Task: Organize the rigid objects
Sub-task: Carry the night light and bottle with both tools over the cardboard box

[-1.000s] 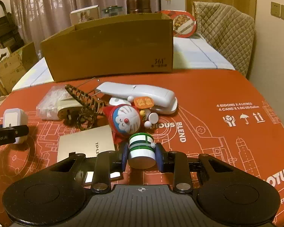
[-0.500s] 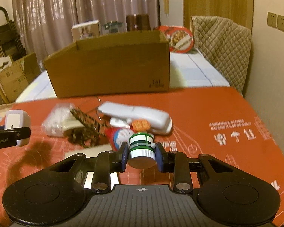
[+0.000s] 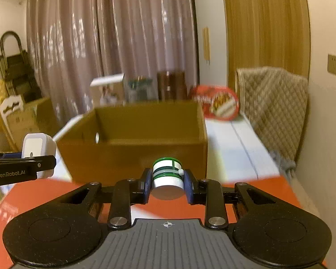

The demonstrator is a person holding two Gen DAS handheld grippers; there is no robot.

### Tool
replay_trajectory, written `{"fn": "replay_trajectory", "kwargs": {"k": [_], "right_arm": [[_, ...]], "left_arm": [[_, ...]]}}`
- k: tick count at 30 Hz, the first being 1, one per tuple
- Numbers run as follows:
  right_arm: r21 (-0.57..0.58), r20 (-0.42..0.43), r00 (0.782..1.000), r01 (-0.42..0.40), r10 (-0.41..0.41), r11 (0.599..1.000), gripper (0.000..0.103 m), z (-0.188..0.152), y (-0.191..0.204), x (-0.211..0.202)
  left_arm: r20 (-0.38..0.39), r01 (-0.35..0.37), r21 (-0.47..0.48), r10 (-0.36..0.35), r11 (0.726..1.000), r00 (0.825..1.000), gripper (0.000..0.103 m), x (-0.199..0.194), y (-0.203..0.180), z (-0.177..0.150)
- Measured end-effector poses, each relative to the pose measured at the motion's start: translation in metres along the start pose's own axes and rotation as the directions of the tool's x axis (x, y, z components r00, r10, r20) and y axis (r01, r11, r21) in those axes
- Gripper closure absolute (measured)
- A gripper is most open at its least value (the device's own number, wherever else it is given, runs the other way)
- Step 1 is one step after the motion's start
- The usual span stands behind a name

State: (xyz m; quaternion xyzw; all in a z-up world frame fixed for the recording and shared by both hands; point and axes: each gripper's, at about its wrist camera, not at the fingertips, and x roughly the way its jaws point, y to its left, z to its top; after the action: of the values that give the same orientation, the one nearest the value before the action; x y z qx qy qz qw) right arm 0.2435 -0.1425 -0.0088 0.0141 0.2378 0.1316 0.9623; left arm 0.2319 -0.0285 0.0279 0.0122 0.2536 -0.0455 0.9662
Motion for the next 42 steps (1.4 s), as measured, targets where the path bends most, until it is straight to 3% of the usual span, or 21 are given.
{"fn": "replay_trajectory", "kwargs": {"k": [5,11,19,35,37,42], "right_arm": [[-0.005,0.052,0.999,0.006,-0.006,1.000,0.076,0.037,-0.003,0.033],[0.004,0.042,0.999,-0.006,0.006,1.000,0.076,0.057,-0.006,0.080],[-0.008,-0.013,1.000,-0.028,0.028,1.000,0.076,0.054,-0.004,0.126],[-0.031,-0.073,0.997,-0.026,0.024,0.999,0.076,0.040,-0.006,0.154],[-0.029,-0.077,0.997,-0.034,0.032,0.999,0.076,0.038,-0.006,0.155],[-0.035,-0.082,0.996,-0.037,0.034,0.999,0.076,0.038,-0.006,0.156]], "left_arm": [[0.027,0.001,0.001,-0.001,1.000,1.000,0.043,0.035,0.002,0.034],[0.024,0.017,-0.021,-0.017,1.000,1.000,0.043,0.075,0.007,0.051],[-0.020,0.030,-0.009,-0.030,1.000,0.999,0.043,0.115,0.010,0.044],[-0.054,0.067,-0.014,-0.067,0.998,0.996,0.042,0.143,0.004,0.043],[-0.053,0.067,-0.025,-0.068,0.997,0.996,0.032,0.142,0.006,0.042],[-0.043,0.060,-0.010,-0.060,0.998,0.997,0.032,0.140,0.004,0.044]]}}
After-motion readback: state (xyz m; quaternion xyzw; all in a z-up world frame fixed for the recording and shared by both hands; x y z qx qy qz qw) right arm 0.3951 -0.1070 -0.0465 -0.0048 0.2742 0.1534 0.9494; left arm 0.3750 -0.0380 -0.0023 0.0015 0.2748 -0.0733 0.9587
